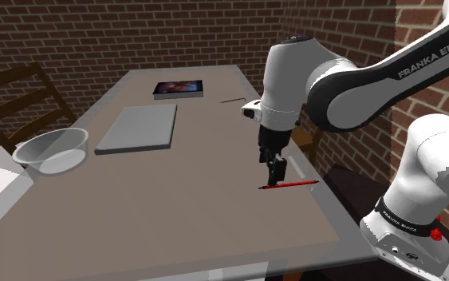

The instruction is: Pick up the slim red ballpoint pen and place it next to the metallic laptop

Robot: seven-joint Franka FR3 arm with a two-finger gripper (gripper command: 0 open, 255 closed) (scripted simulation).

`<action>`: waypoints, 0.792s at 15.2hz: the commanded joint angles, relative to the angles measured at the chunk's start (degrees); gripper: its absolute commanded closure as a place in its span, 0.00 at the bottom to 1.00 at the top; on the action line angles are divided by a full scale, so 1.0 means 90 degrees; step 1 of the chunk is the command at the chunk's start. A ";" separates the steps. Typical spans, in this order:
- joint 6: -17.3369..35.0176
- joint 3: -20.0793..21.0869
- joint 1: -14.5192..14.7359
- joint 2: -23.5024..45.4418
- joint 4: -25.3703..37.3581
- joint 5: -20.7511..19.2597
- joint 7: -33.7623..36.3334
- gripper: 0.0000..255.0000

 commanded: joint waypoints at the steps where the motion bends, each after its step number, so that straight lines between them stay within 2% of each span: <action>1: 0.0282 0.0092 0.0062 0.0210 -0.0050 -0.0025 -0.0055 0.00; 7: 0.0932 0.0177 0.0013 0.0645 -0.0270 -0.0077 0.0000 0.00; 12: 0.0995 0.0185 0.0008 0.0691 -0.0288 -0.0085 0.0007 0.00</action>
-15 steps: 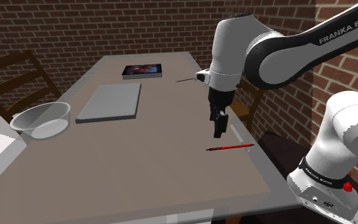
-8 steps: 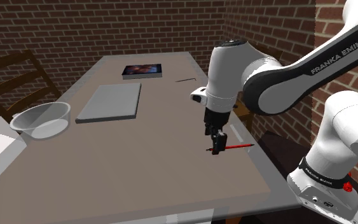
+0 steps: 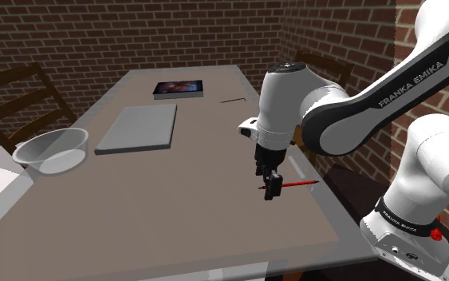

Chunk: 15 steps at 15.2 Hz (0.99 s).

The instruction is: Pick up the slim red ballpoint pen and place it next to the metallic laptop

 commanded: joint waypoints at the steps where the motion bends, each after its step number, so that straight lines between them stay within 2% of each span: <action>1: 0.0007 0.0001 0.0000 0.0004 -0.0002 -0.0001 0.0001 0.00; 3: 0.0006 0.0001 0.0000 0.0003 -0.0002 0.0000 0.0000 0.00; 4: 0.0006 0.0001 0.0000 0.0003 -0.0002 0.0000 0.0000 1.00; 13: 0.0007 0.0005 -0.0004 0.0004 -0.0002 0.0002 -0.0001 1.00; 15: -0.0211 -0.0024 0.0010 -0.0143 0.0071 0.0023 -0.0026 1.00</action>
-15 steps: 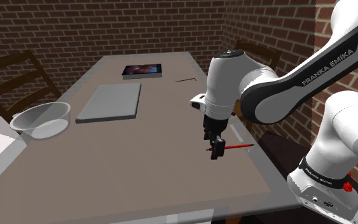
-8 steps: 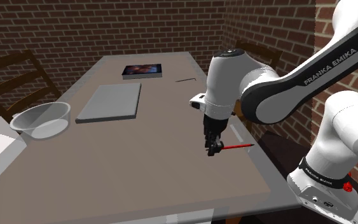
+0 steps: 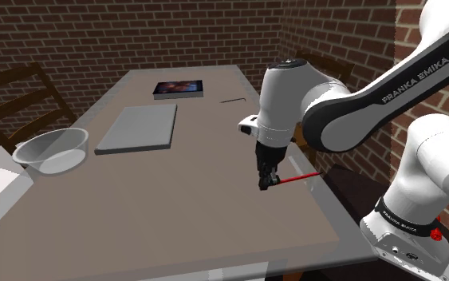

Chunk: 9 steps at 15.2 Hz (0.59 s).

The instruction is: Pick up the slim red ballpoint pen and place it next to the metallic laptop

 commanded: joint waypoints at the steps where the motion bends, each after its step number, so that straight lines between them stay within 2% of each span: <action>1: -0.0179 -0.0023 0.0005 -0.0100 0.0065 0.0009 -0.0013 1.00; 9: -0.1020 -0.0133 0.0037 -0.0579 0.0432 0.0037 -0.0076 1.00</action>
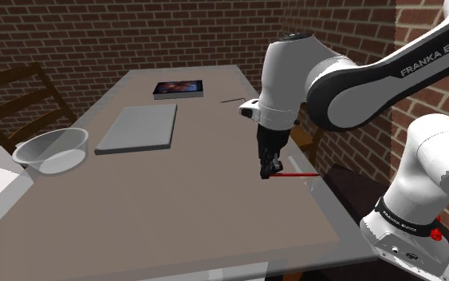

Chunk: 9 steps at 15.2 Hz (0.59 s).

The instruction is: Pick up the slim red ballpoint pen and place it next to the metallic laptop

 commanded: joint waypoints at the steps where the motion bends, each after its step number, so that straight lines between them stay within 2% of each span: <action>1: -0.0212 -0.0021 0.0006 -0.0098 0.0111 0.0001 -0.0005 1.00; 7: -0.0774 -0.0092 0.0011 -0.0341 0.0432 -0.0008 -0.0030 1.00; 9: -0.0687 -0.0214 -0.0164 0.0065 0.0743 -0.0163 -0.0200 1.00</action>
